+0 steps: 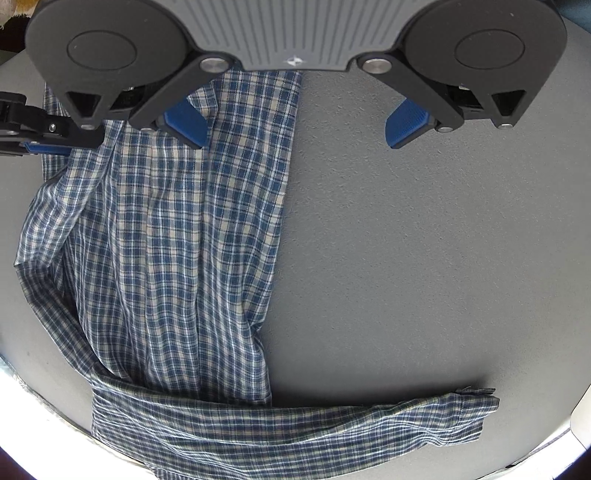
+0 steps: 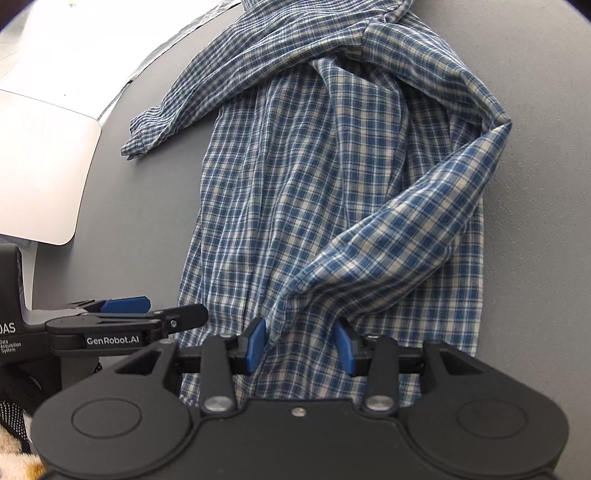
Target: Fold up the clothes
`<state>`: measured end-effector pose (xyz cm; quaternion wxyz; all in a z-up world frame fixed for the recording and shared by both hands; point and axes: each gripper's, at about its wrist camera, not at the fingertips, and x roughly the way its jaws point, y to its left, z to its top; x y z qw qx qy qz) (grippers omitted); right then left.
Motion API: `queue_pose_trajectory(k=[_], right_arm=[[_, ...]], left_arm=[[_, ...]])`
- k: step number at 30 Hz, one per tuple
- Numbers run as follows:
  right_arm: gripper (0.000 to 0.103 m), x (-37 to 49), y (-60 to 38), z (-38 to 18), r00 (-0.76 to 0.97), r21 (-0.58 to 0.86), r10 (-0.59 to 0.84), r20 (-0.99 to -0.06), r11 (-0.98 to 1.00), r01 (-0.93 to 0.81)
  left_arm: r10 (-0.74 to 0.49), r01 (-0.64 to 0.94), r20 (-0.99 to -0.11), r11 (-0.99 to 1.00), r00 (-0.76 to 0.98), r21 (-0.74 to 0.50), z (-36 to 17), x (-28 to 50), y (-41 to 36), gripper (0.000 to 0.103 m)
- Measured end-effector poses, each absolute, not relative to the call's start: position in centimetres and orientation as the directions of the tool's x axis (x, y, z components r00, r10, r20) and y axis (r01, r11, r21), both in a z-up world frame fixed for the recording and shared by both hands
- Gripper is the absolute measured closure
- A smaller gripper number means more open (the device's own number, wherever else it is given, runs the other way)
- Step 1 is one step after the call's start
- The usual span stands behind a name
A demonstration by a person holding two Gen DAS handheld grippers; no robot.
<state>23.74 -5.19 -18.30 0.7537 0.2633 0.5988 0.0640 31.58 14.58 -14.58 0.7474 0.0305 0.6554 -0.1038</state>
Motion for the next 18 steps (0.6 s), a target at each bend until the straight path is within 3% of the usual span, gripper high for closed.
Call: queue_pose_trajectory(k=[8,10,12,15,18], right_arm=[[0.055,21.5,-2.1,-18.4,0.257,0.43,0.391,-0.884,0.895,0.117],[0.062,21.0,-1.6,-18.7,0.268,0.407,0.369,-0.89,0.908,0.101],[0.083,20.4,-1.5,-18.7,0.281,0.372,0.333,-0.9,0.923,0.095],[0.096,19.1,-2.2,-18.1,0.322,0.378,0.331,-0.887,0.921,0.094],[0.099,17.6,-2.7,-17.1,0.335,0.38,0.331,-0.882,0.92,0.092]], left_arm=[[-0.101,0.238,-0.991,0.968,0.086,-0.077,-15.2,27.4,14.0,0.002],[-0.084,0.243,-0.994,0.968,0.075,-0.063,-15.6,26.3,14.0,0.002],[-0.074,0.24,-0.995,0.969,0.067,-0.056,-15.7,25.1,14.2,0.002],[-0.062,0.219,-0.996,0.975,0.063,-0.047,-15.7,23.5,14.9,0.002],[-0.061,0.183,-0.996,0.982,0.058,-0.049,-15.6,22.3,15.7,0.002]])
